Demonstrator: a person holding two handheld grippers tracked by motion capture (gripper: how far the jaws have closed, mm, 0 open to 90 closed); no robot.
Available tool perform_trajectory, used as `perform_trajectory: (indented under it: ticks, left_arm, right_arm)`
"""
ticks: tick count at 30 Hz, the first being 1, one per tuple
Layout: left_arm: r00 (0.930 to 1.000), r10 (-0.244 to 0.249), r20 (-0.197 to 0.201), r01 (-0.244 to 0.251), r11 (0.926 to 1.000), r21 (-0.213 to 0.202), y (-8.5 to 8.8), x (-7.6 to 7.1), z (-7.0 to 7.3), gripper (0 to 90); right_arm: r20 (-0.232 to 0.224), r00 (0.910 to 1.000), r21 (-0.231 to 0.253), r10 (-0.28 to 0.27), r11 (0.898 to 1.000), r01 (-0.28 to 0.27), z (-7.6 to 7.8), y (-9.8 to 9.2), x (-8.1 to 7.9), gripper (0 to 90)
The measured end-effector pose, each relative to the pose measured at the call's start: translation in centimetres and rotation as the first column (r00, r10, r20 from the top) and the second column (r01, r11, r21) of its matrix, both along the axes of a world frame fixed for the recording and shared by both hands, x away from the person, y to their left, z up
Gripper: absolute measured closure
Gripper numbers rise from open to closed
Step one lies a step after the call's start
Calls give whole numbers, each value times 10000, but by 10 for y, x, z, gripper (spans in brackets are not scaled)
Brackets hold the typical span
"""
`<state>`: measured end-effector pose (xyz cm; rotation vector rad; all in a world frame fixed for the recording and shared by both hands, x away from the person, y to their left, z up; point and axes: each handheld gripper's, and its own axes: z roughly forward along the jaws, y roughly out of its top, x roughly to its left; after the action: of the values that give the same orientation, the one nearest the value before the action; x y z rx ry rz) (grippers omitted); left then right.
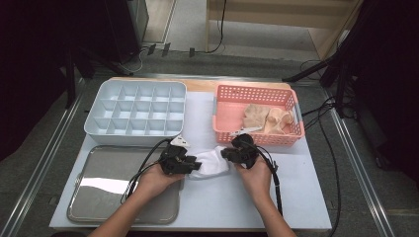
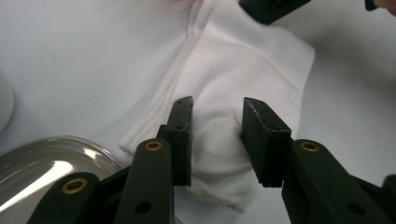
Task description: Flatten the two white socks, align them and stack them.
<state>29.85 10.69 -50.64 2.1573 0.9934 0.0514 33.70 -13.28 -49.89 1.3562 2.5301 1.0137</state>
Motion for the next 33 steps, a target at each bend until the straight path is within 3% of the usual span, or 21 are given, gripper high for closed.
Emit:
perform_trajectory:
  ticks: [4,15,18,20,23,27,33]
  left_arm:
    - [10000,4,3,-4,10000,16,0,0,0,654]
    - [10000,-11,2,11,10000,-3,0,0,-1,654]
    - [10000,-19,6,19,10000,9,0,0,0,655]
    - [10000,-23,7,23,10000,6,0,0,0,654]
    - [10000,-20,11,20,10000,1,0,0,-1,655]
    - [10000,-11,23,11,10000,10,0,0,-1,654]
    - [10000,1,21,-1,10000,-18,0,0,-1,655]
  right_arm:
    - [43,10000,-117,-41,9999,41,-4,1,1,669]
    - [100,9998,-9,-163,9999,163,-5,2,2,616]
    - [104,9997,89,-201,9998,200,-4,1,2,608]
    - [389,9990,482,-241,9986,222,5,-2,1,603]
    - [407,9990,359,-205,9992,190,7,-1,0,588]
    - [219,9996,8,-177,9998,177,-2,4,3,574]
    - [66,9995,-45,-309,9995,309,-9,3,7,558]
